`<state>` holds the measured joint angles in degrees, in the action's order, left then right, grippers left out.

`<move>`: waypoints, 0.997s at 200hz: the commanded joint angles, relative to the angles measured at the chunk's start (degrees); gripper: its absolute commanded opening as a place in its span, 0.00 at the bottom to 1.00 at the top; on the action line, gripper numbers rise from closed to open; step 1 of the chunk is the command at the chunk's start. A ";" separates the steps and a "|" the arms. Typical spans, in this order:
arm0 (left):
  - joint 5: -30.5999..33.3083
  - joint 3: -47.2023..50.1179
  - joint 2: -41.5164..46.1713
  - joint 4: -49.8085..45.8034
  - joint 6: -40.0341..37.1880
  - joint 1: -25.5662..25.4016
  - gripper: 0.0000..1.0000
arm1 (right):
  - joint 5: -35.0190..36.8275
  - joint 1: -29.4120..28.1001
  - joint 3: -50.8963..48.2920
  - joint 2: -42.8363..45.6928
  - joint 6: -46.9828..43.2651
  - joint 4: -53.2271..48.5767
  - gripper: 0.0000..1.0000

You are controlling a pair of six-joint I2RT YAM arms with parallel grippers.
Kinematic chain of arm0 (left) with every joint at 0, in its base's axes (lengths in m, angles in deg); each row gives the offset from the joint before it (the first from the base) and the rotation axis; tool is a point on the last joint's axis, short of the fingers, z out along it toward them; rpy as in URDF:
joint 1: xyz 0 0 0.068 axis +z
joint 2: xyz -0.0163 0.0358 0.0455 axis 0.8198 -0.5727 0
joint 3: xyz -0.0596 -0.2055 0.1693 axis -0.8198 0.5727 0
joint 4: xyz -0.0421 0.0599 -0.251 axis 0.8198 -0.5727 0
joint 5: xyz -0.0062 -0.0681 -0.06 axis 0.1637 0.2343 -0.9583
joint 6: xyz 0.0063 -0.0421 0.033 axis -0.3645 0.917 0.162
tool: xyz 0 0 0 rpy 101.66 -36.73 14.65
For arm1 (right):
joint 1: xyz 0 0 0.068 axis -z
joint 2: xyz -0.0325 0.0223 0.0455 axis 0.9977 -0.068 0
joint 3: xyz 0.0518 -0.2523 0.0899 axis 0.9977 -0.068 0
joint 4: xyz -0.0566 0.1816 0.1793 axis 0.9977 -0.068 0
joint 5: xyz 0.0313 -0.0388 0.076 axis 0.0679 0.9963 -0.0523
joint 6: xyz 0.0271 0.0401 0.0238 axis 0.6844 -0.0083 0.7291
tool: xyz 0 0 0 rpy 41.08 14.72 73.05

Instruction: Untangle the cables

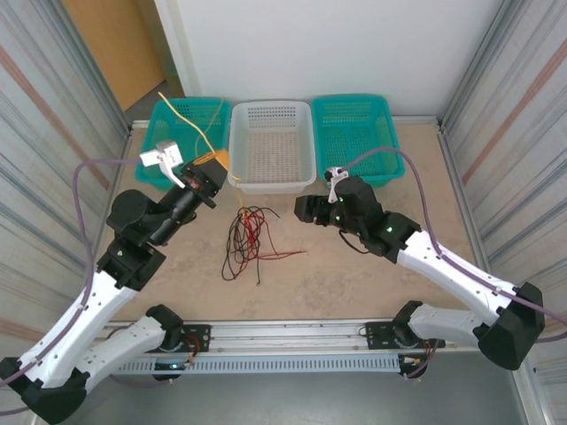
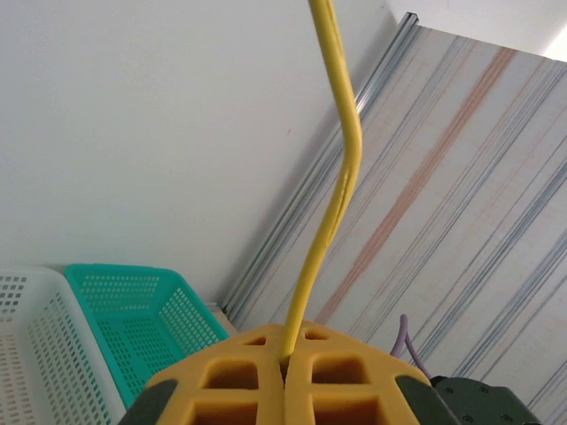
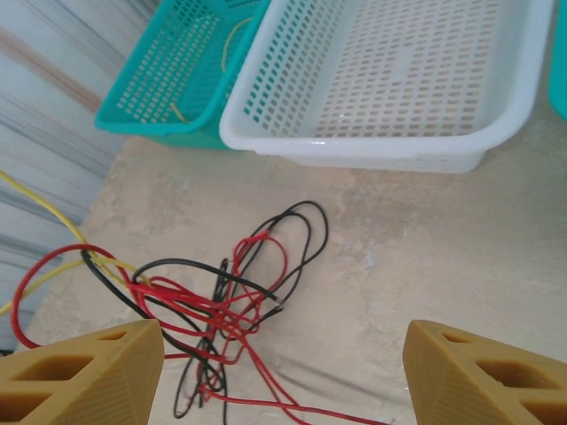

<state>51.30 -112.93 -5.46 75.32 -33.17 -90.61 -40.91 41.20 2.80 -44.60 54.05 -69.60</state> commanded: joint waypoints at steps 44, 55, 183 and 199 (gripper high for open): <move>-3.21 -3.80 -1.73 5.56 2.64 0.48 0.00 | -2.01 -6.65 4.95 -10.74 -0.12 6.87 0.69; -3.34 -3.72 -1.85 5.49 2.77 0.48 0.00 | -2.34 -7.35 6.05 -12.43 -0.41 7.83 0.69; -4.36 -3.17 -0.55 1.24 1.55 0.64 0.00 | 8.60 -12.66 10.19 -13.59 -3.24 0.75 0.60; -4.31 -2.29 -0.45 1.34 1.57 0.60 0.00 | 11.23 -14.31 11.21 -13.11 -3.27 -1.17 0.63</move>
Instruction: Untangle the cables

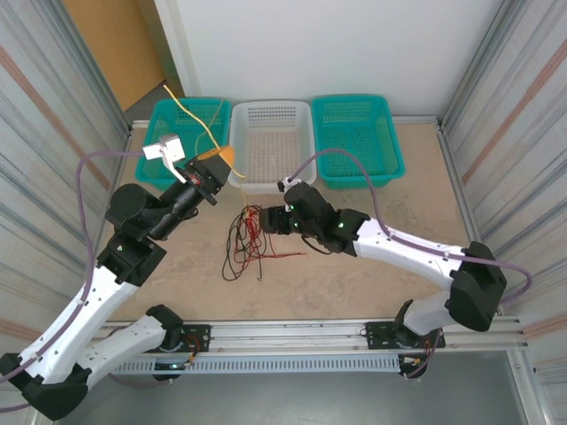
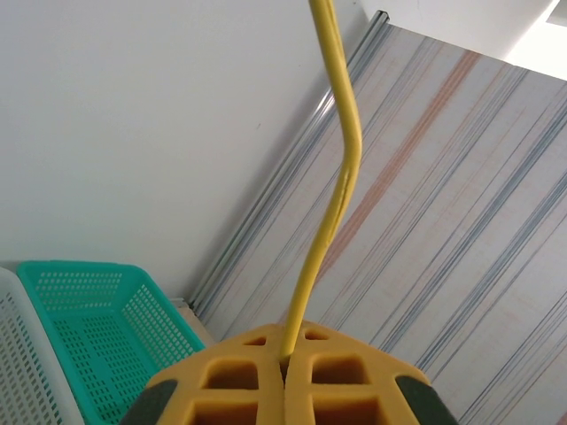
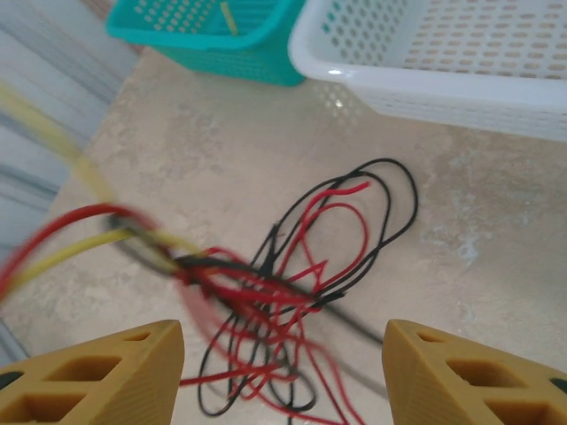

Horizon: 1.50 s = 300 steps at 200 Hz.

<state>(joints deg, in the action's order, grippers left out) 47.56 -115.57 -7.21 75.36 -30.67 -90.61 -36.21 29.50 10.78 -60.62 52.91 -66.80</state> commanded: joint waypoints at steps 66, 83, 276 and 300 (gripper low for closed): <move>-1.48 1.75 1.39 1.41 0.59 0.64 0.00 | 3.96 -5.02 7.45 -1.45 -3.78 -2.16 0.60; -1.72 1.90 1.46 1.16 0.68 0.57 0.00 | 3.09 -5.08 8.75 -2.49 -4.00 -2.30 0.63; 20.01 0.09 14.46 -24.99 -5.43 5.48 0.00 | -3.81 15.16 -8.51 8.74 7.73 -4.46 0.00; 36.55 -1.76 16.59 -37.47 -1.65 6.95 0.00 | -5.83 18.55 -12.57 11.45 8.83 -3.95 0.00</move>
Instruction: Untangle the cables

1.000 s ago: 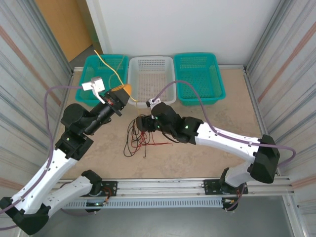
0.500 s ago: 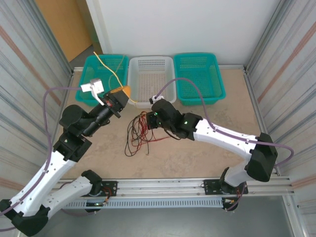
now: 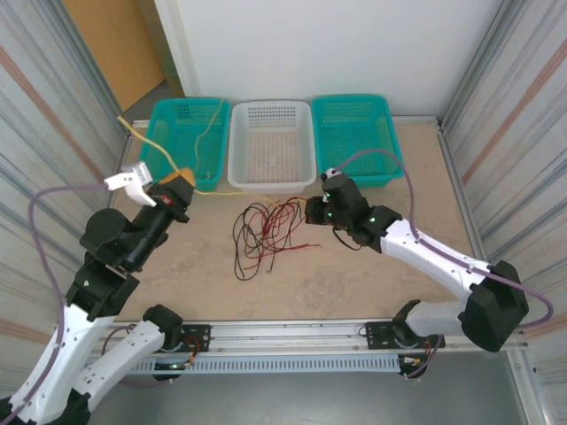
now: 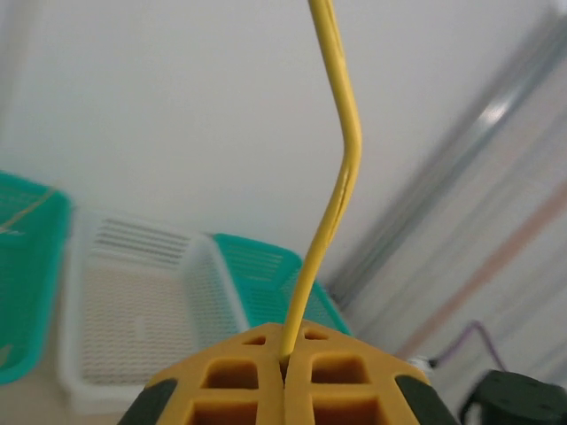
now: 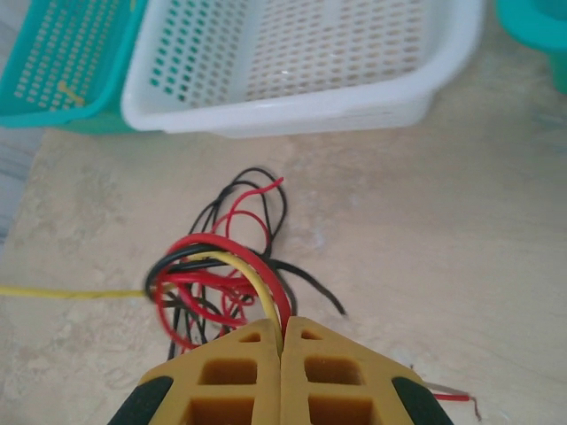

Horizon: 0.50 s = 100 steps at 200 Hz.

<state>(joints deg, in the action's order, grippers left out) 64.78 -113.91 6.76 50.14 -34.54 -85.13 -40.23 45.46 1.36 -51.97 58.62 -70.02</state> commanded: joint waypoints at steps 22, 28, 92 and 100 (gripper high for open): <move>22.51 -5.04 1.65 -18.29 4.36 2.67 0.00 | -2.03 3.79 -4.28 3.76 3.28 -1.37 0.00; 22.01 -5.10 1.36 -18.41 4.70 2.78 0.00 | -2.39 3.85 -4.30 3.64 3.31 -1.50 0.00; -4.58 -5.38 -4.25 -0.18 0.90 2.90 0.00 | -1.63 -2.69 0.67 3.31 -2.61 -5.01 0.34; -9.61 -6.64 -6.01 1.60 0.49 2.91 0.00 | 0.55 -4.36 2.56 3.41 -3.65 -6.69 0.45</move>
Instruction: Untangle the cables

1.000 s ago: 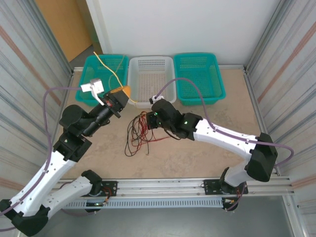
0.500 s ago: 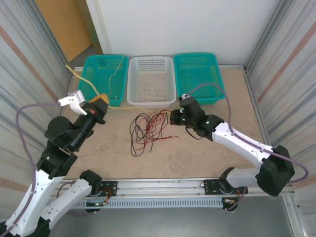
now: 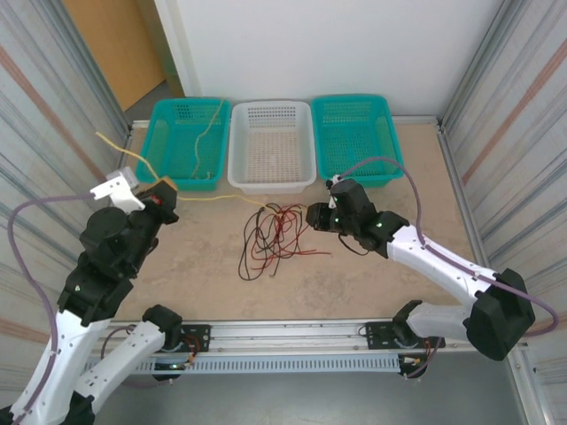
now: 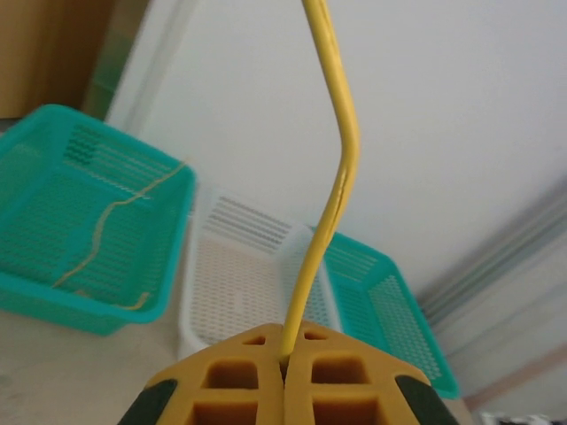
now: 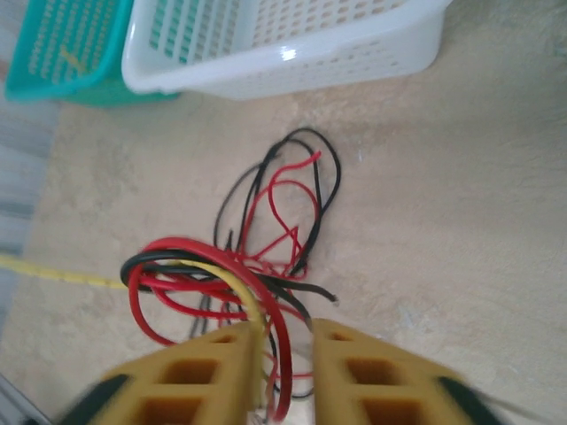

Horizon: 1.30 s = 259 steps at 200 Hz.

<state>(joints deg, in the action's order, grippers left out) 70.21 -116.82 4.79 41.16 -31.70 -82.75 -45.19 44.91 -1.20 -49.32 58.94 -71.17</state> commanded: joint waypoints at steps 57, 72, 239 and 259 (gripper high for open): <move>-29.07 -10.34 -12.95 15.90 0.10 -1.08 0.00 | 11.01 -8.56 15.45 -9.88 -5.44 -5.91 0.78; -29.49 -12.13 -13.70 15.68 -0.71 -1.57 0.00 | 11.53 -8.32 17.49 -14.17 -5.03 -5.56 0.77; -24.20 -20.96 -21.01 8.35 -5.79 -1.67 0.00 | 12.82 -16.92 6.03 -7.16 -10.41 4.77 0.76; -25.25 -21.47 -22.30 9.22 -5.08 -1.67 0.00 | 12.70 -18.74 8.19 -10.66 -10.69 4.14 0.76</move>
<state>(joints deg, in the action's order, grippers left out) 47.28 -138.13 -16.52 47.49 -38.00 -84.34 -34.50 27.67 4.28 -57.65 52.41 -68.31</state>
